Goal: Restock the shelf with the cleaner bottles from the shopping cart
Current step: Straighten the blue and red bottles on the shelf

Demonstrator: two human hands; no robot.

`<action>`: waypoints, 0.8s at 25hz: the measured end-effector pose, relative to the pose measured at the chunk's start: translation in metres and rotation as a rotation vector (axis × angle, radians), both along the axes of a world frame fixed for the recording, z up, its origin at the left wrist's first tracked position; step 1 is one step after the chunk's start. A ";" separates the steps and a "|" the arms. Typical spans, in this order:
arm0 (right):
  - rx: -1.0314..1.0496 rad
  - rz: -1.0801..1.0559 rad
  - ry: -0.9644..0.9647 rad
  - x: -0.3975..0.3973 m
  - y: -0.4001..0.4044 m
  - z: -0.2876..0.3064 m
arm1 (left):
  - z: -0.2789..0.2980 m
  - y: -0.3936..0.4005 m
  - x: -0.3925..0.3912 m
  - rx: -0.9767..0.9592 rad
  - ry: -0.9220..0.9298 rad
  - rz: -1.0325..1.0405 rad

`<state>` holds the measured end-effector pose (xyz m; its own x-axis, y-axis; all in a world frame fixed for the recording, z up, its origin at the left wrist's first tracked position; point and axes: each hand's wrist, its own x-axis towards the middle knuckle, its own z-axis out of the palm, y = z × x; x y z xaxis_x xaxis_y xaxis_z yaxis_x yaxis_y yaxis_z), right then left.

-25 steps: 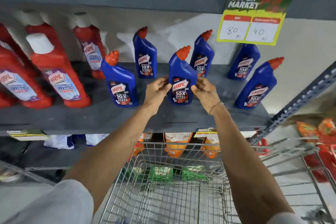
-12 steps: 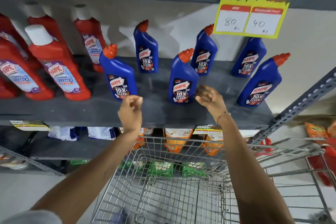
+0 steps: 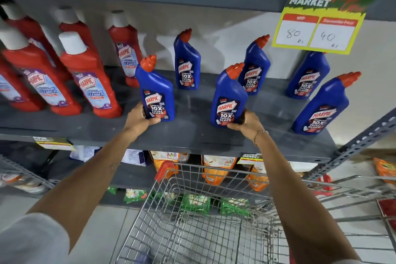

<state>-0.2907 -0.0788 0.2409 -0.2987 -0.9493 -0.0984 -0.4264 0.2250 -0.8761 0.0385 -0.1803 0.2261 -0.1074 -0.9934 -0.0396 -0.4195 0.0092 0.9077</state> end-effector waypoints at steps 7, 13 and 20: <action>0.026 -0.060 0.026 -0.015 0.009 0.004 | 0.005 0.007 -0.018 -0.104 -0.147 -0.001; 0.071 -0.093 0.004 -0.059 0.032 0.005 | 0.009 0.025 -0.060 -0.112 -0.146 -0.067; 0.042 -0.055 -0.090 -0.074 0.028 0.006 | 0.016 0.031 -0.077 -0.103 -0.122 -0.089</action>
<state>-0.3644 -0.0507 0.2473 -0.3380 -0.9262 -0.1667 -0.3329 0.2834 -0.8994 -0.0380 -0.1493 0.2418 -0.1956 -0.9797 0.0442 -0.5200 0.1418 0.8423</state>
